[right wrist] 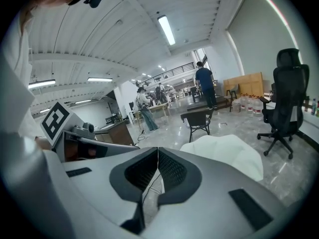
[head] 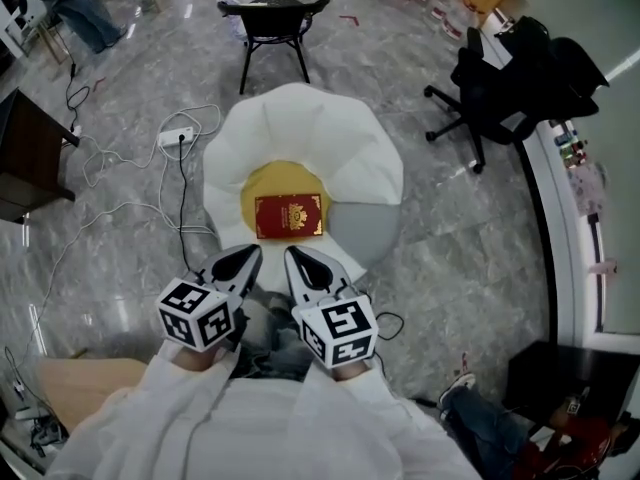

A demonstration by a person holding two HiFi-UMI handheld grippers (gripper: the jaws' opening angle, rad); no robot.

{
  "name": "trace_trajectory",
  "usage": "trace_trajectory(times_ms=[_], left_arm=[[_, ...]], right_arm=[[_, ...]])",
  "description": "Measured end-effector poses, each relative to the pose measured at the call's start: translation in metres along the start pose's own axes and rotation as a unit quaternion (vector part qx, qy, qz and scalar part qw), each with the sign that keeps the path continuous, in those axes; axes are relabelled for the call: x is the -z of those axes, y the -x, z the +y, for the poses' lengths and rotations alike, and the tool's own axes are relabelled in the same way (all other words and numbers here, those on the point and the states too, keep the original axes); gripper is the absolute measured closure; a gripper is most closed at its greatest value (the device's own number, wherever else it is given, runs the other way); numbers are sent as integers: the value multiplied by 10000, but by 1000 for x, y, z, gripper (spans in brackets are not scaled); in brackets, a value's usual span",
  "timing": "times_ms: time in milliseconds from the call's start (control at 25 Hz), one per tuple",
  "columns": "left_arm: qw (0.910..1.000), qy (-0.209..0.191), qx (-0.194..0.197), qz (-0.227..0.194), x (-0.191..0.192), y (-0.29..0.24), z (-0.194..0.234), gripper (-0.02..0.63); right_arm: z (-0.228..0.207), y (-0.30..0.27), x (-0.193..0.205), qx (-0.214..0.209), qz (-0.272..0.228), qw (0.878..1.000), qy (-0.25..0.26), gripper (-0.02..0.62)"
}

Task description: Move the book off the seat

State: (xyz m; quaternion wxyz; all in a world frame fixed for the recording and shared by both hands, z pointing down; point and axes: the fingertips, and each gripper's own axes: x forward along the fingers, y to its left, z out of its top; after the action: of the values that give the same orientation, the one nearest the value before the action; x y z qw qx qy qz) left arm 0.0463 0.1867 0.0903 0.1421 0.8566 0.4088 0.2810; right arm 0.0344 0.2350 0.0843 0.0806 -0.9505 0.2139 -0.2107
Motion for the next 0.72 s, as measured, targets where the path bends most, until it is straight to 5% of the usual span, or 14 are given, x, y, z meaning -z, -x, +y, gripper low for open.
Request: trace_trajectory(times_ms=[720], left_arm=[[9987,28,186,476,17,-30,36,601]], right_arm=[[-15,-40,31,297,344,9984,-336,583]])
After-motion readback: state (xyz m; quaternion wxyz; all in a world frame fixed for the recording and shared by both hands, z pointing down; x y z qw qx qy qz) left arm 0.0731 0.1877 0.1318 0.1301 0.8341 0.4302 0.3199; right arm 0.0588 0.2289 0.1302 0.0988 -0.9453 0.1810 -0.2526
